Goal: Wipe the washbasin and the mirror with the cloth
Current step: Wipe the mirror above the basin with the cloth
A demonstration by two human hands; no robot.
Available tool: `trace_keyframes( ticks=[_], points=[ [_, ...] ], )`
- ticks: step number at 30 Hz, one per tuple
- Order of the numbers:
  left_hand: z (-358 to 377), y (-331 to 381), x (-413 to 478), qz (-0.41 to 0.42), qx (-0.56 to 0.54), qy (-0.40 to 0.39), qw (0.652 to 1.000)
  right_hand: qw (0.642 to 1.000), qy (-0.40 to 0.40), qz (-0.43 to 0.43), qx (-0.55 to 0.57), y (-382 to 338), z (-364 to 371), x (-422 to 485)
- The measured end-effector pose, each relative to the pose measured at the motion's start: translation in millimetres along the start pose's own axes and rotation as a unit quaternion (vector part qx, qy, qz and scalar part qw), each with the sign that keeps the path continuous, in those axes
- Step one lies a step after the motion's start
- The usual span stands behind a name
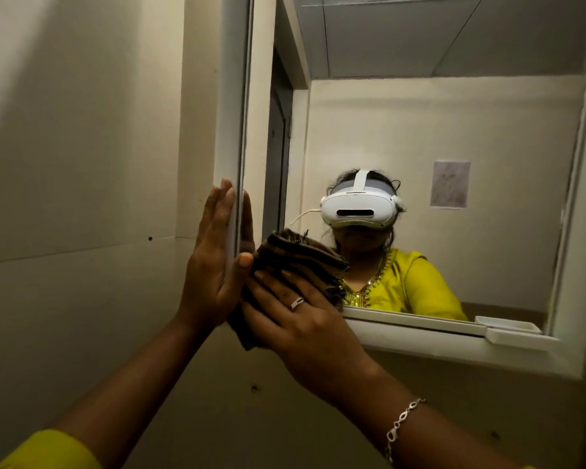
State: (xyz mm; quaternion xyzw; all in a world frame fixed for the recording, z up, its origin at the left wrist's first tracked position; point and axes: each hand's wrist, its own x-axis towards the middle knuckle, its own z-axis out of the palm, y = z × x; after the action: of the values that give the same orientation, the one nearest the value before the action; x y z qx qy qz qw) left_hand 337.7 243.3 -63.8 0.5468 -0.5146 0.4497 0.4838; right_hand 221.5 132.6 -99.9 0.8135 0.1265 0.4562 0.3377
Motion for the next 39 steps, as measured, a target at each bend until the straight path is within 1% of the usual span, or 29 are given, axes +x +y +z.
trace_keyframes(
  ticks=[4,8,12,20,27,30,32,34,35,37,38,39],
  points=[
    [9.3,5.6,-4.5,-0.002,0.055,0.0,0.998,1.0,0.017,0.023,0.01,5.1,-10.3,-28.1],
    [13.7,3.8,-6.5,0.0,0.104,0.016,0.995,0.997,0.042,0.056,-0.015,19.4,-21.4,-58.9],
    [17.6,5.4,-6.8,-0.02,0.121,0.036,0.992,0.991,0.079,0.099,-0.038,32.3,-30.2,-88.7],
    [19.2,5.8,-9.9,-0.029,0.141,0.042,0.989,0.975,0.086,0.19,-0.078,46.4,-42.3,-128.1],
    [18.4,2.1,-11.0,-0.025,0.132,0.042,0.99,0.953,0.113,0.281,-0.035,25.6,-37.1,-117.0],
    [17.0,5.6,-11.2,-0.037,0.12,0.04,0.991,0.943,0.117,0.31,0.018,23.4,-45.1,-112.4],
    [19.4,20.3,-11.1,-0.038,0.104,0.047,0.993,0.928,0.13,0.339,0.084,21.7,-53.8,-108.7],
    [24.8,49.8,-11.6,-0.026,0.063,0.044,0.997,0.9,0.149,0.376,0.164,16.8,-63.9,-104.0],
    [26.9,68.1,-12.5,-0.029,0.026,0.032,0.999,0.883,0.159,0.396,0.198,13.8,-68.6,-101.7],
    [26.8,103.9,-16.6,-0.059,-0.063,-0.025,0.996,0.847,0.169,0.438,0.248,8.0,-76.6,-96.7],
    [25.4,121.0,-18.2,-0.096,-0.107,-0.064,0.988,0.831,0.169,0.458,0.267,5.6,-79.9,-93.9],
    [24.0,135.8,-19.6,-0.147,-0.153,-0.107,0.971,0.817,0.166,0.474,0.282,3.1,-82.8,-91.2]
  ],
)
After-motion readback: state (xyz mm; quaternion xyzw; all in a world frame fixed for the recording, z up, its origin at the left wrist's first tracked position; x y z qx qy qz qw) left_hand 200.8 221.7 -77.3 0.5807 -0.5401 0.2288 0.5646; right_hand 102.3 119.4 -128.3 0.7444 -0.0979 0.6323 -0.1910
